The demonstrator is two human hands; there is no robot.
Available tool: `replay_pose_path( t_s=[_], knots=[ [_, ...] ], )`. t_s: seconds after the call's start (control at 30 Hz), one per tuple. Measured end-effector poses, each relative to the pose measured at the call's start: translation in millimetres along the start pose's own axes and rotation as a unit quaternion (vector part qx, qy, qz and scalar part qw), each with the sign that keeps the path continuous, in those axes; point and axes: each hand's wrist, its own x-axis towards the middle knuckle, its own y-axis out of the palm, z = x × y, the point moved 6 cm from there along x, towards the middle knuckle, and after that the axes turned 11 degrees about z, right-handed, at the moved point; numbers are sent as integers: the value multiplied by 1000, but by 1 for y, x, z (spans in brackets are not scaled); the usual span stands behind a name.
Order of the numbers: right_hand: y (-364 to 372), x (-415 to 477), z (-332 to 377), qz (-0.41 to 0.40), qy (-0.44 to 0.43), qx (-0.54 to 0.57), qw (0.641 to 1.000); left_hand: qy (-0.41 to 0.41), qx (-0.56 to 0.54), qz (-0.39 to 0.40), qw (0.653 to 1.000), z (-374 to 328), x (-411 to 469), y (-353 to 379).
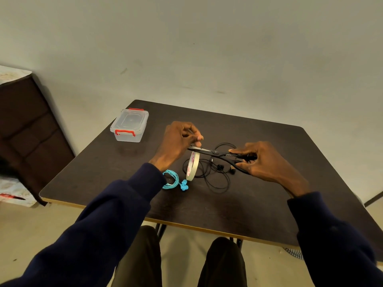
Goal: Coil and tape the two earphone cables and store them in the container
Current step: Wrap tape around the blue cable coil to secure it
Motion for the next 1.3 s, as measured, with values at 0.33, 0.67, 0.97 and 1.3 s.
replay_pose_path(
  t_s=[0.33,0.67,0.97,1.3],
  knots=[
    [3,-19,-22,-13,27,29,999,-7,-28,-24,999,6,-4,-1],
    [23,-53,-62,-37,69,60,995,-58,-75,-28,995,16,-9,7],
    [45,-78,-68,-83,68,108,988,-110,-162,-18,981,23,-23,10],
    [54,-78,-79,-69,122,7,990,-139,-166,-19,976,22,-35,8]
  ],
)
